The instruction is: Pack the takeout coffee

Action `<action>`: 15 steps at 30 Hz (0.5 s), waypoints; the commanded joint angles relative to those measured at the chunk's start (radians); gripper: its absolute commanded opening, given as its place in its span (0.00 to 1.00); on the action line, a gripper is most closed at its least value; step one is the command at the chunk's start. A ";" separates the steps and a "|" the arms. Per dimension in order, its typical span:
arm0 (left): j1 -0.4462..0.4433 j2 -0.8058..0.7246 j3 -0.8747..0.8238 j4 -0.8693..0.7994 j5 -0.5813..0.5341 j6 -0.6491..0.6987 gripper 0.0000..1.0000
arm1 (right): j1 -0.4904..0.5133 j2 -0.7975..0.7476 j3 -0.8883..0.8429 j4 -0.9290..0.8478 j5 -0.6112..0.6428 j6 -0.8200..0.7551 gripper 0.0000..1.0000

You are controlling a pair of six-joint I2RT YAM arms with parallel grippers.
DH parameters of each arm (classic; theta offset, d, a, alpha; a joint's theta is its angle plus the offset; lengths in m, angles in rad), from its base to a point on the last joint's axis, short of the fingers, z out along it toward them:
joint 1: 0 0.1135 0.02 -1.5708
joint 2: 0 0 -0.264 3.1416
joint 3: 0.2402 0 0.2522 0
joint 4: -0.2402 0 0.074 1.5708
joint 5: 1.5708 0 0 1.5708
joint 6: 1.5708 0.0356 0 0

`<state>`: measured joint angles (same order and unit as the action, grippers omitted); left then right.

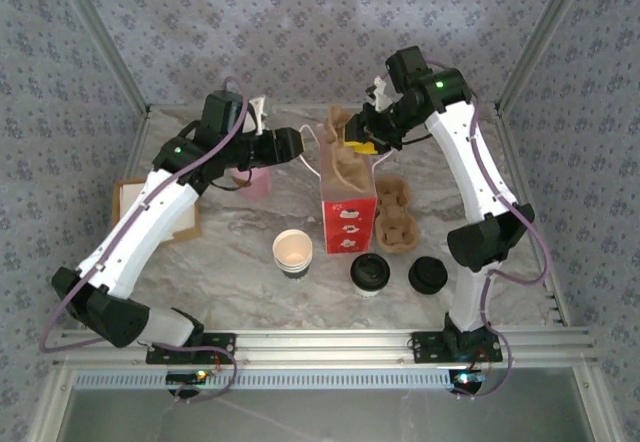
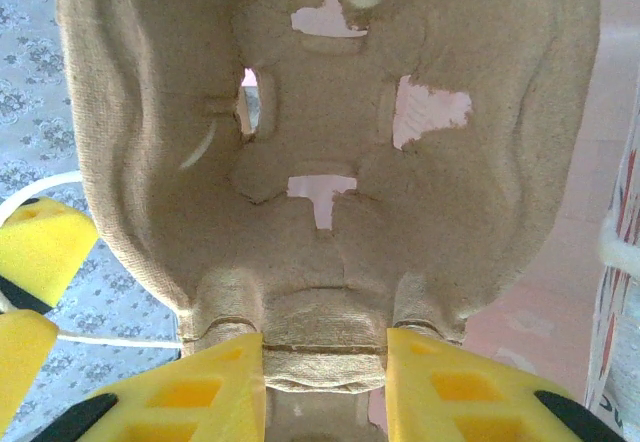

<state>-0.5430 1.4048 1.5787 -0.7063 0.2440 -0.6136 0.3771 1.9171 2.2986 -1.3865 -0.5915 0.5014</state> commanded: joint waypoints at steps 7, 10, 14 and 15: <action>0.005 0.037 0.068 0.016 0.038 0.018 0.54 | 0.003 0.029 0.029 -0.058 0.015 -0.020 0.35; 0.006 0.047 0.075 0.017 0.044 0.019 0.49 | 0.005 0.035 0.041 -0.078 0.037 -0.032 0.35; 0.005 0.056 0.083 0.022 0.049 0.017 0.46 | 0.013 0.028 0.048 -0.089 0.043 -0.039 0.35; 0.005 0.059 0.084 0.021 0.051 0.017 0.46 | 0.015 0.024 0.051 -0.090 0.042 -0.040 0.35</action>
<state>-0.5430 1.4540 1.6287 -0.7040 0.2741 -0.6106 0.3843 1.9411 2.3138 -1.4330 -0.5640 0.4812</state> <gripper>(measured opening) 0.460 0.347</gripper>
